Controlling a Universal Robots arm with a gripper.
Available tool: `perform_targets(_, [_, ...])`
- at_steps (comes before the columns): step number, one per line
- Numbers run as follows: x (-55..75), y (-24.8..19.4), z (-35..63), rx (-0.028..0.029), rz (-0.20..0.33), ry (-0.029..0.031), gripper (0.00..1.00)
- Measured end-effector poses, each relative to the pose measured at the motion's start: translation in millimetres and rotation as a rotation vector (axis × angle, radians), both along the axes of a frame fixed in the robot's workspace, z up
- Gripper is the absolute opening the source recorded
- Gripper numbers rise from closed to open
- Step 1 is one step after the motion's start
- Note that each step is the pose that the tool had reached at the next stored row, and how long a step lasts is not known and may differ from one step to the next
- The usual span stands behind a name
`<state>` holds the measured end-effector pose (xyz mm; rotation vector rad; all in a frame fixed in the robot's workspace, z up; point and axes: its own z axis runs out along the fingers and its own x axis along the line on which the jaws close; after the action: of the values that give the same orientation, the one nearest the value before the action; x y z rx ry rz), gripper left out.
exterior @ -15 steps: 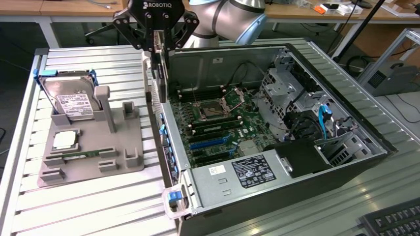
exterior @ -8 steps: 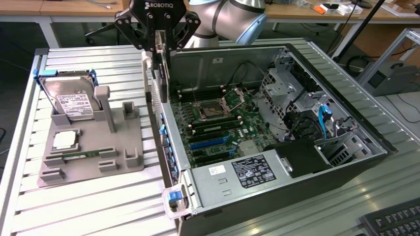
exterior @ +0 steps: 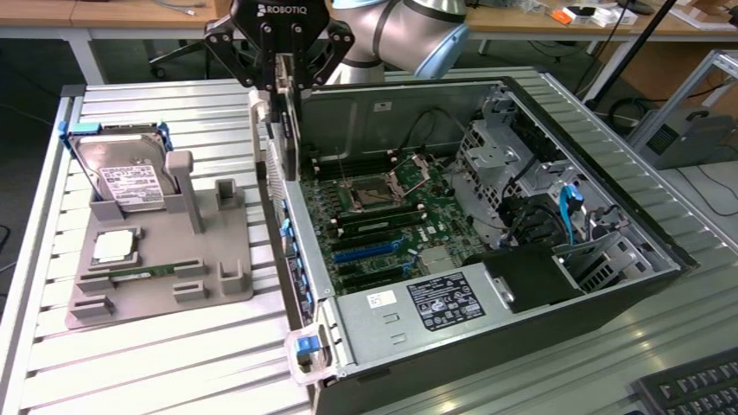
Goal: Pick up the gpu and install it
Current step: 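Pick up the gpu and move the gpu toward the slot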
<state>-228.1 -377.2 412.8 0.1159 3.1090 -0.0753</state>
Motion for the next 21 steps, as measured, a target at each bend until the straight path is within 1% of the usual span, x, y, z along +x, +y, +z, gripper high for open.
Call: perform_targets(21, [6.1,0.0,-0.5,-0.0001,0.000,0.0000,0.27])
